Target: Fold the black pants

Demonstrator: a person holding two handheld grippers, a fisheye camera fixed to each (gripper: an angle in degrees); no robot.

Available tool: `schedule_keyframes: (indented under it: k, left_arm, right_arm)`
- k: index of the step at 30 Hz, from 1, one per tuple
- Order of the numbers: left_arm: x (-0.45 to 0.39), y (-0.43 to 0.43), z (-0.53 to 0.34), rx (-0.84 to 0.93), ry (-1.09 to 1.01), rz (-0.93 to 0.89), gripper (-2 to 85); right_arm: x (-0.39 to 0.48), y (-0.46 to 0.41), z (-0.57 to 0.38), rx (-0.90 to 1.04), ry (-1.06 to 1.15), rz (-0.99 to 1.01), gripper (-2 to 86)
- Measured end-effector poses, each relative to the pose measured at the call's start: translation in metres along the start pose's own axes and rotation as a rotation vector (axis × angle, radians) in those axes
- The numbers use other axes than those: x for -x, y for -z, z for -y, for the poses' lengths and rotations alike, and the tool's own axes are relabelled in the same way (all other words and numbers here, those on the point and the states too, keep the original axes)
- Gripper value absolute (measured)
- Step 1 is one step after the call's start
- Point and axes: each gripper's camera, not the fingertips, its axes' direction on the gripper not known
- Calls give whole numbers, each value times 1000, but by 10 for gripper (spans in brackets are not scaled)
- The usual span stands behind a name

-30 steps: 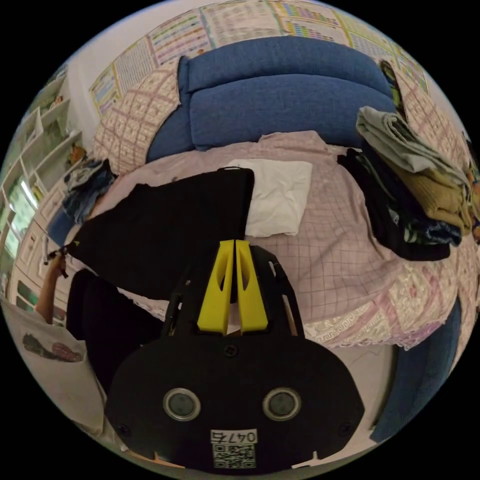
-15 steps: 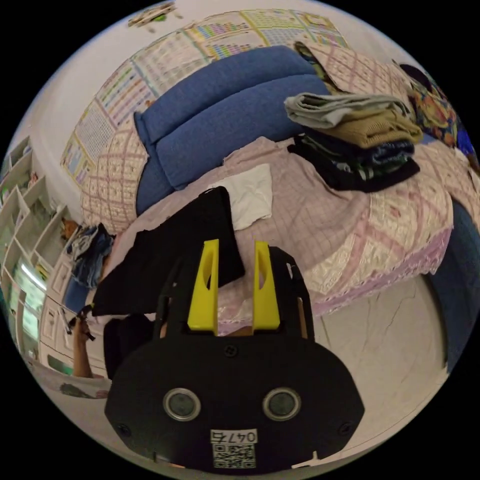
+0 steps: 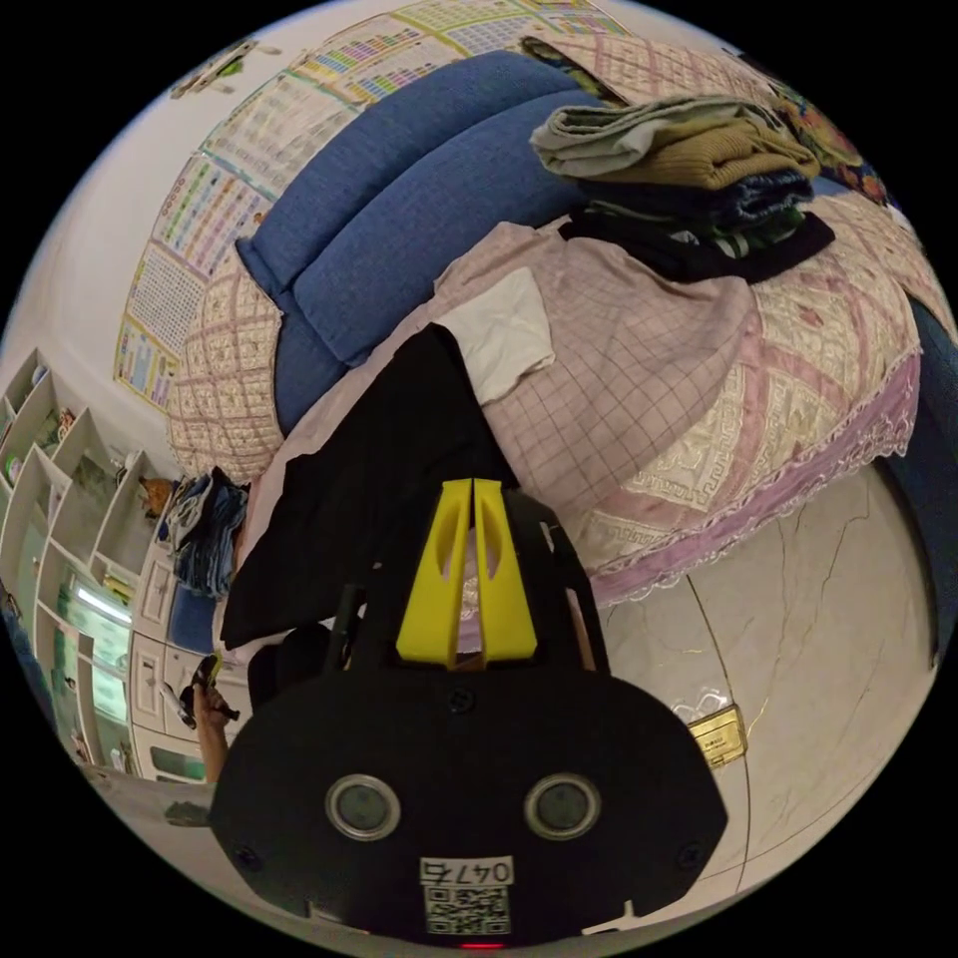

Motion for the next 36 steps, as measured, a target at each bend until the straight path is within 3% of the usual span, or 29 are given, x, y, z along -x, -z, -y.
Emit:
schedule_keyframes:
  k: [5, 12, 19, 36]
  left_arm:
    - [52, 48, 4, -59, 241, -159, -6]
    - [59, 94, 39, -105, 263, -272, 4]
    - [47, 105, 93, -26, 304, -138, 49]
    - [45, 211, 136, -67, 341, -207, -9]
  right_arm:
    - [-3, -6, -8, 14, -15, 9, -12]
    - [3, -7, -14, 23, -13, -10, -12]
    - [12, -8, -19, 27, -11, -25, -11]
    - [28, -11, -28, 24, -11, -23, -9]
